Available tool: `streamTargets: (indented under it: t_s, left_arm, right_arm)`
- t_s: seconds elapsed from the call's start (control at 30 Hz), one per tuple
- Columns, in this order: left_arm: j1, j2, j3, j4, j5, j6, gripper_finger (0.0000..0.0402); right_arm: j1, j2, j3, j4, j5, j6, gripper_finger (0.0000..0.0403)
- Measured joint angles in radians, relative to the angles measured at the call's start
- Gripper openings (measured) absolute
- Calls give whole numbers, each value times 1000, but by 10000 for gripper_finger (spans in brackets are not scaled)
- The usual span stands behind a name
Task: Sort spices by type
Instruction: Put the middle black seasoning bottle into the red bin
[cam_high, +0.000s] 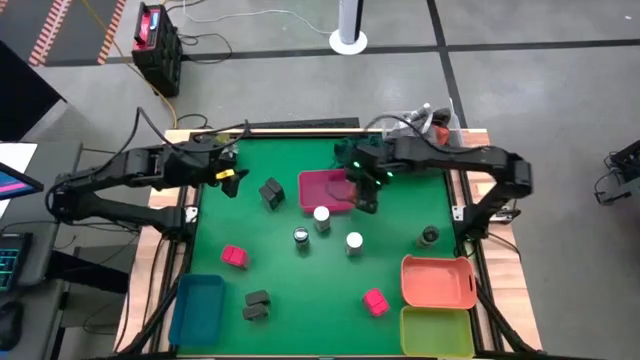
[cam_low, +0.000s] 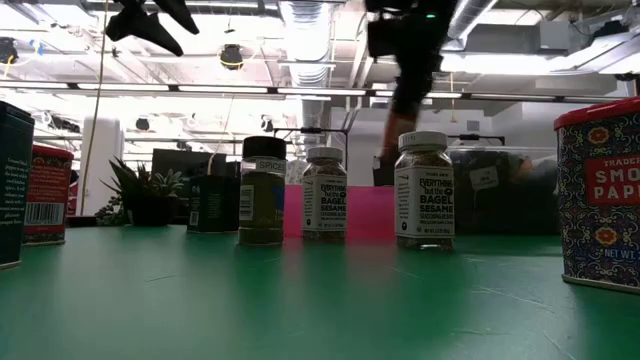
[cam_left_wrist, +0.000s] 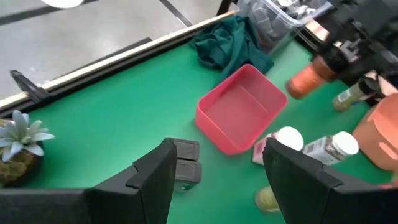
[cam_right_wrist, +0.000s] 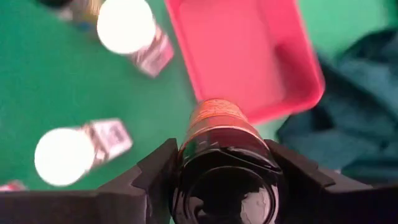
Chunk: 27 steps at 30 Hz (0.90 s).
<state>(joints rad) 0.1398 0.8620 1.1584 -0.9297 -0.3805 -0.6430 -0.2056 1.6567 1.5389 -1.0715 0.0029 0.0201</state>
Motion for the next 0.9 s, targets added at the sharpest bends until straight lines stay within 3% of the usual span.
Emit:
streamTargets:
  t_s: [0.23,0.43,0.67,0.9]
  left_arm:
    - [0,1,0,0,13,-31,229]
    - [0,1,0,0,13,-38,229]
    - [0,1,0,-1,13,-46,229]
    - [0,1,0,-6,13,-43,229]
  right_arm:
    - [-43,207,204,-78,0,-81,238]
    - [-81,347,250,-105,0,-99,238]
    - [-85,427,250,-90,0,-109,240]
    - [-85,427,250,-48,0,-108,240]
